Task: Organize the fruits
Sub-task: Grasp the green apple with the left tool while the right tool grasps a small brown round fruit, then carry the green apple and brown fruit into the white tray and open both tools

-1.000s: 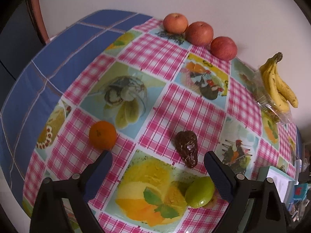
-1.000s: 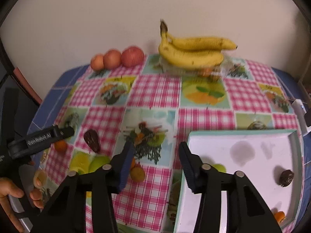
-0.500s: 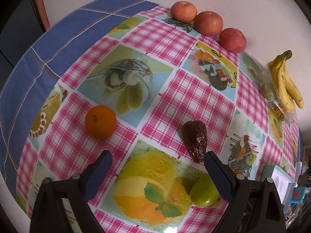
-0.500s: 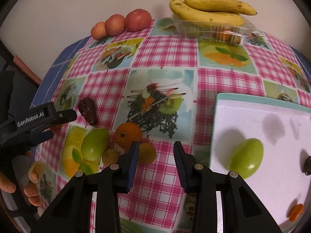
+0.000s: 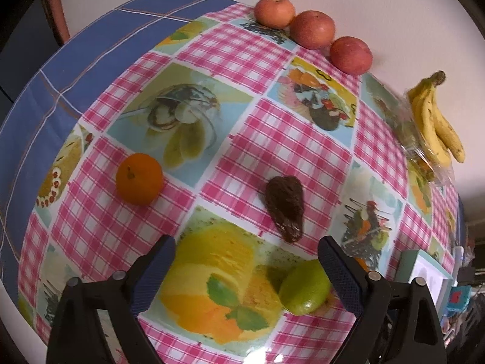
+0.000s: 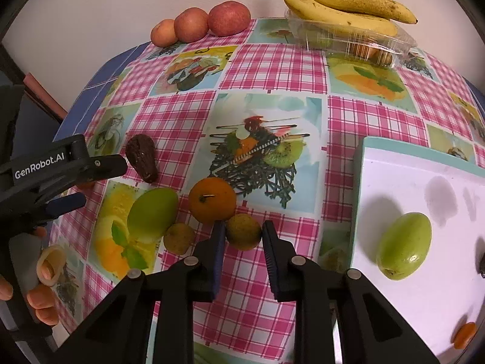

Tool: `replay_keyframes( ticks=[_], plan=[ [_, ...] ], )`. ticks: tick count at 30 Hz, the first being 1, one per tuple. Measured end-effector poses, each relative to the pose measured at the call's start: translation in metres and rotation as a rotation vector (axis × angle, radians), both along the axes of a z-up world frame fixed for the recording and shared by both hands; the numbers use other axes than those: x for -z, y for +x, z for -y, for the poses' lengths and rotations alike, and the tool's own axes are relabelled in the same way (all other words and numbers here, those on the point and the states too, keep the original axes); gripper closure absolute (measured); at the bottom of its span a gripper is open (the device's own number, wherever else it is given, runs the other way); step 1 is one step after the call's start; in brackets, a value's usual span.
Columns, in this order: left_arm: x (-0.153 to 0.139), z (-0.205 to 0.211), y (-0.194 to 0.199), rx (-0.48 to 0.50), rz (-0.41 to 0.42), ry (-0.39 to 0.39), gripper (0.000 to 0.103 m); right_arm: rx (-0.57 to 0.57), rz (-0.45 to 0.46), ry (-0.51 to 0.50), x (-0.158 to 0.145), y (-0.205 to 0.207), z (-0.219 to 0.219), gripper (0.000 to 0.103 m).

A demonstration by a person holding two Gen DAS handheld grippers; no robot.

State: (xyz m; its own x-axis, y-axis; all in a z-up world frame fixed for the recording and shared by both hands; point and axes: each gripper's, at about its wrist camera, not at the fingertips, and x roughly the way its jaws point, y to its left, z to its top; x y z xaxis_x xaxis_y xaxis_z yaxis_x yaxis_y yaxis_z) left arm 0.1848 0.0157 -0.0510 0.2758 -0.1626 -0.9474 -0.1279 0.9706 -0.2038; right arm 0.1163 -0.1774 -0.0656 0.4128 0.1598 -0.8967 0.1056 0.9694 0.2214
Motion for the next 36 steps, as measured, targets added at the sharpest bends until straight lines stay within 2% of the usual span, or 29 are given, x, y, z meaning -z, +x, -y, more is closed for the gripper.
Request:
replay_keyframes(
  ticks=[6,9,12,17,22,30,36],
  plan=[
    [0.0,0.016,-0.005,0.059,-0.017,-0.044,0.023,0.046,0.0,-0.008,-0.006,-0.006,0.015,0.077],
    [0.001,0.025,-0.008,0.092,-0.027,-0.05,0.026,0.065,0.006,0.004,-0.01,-0.009,0.023,0.077],
    [0.004,0.033,-0.01,0.121,-0.045,-0.051,0.035,0.072,0.016,-0.001,-0.016,-0.012,0.028,0.077],
    [0.013,0.042,-0.015,0.146,-0.076,-0.051,0.038,0.094,0.018,0.014,-0.019,-0.017,0.038,0.077],
    [0.017,0.048,-0.017,0.159,-0.093,-0.093,0.056,0.099,0.012,0.023,-0.017,-0.017,0.04,0.077],
    [0.014,0.045,-0.019,0.137,-0.092,-0.116,0.057,0.109,0.018,0.028,-0.02,-0.018,0.042,0.077],
    [-0.008,0.037,-0.02,0.121,-0.035,-0.13,0.057,0.115,0.044,0.043,-0.031,-0.021,0.045,0.077]
  ],
)
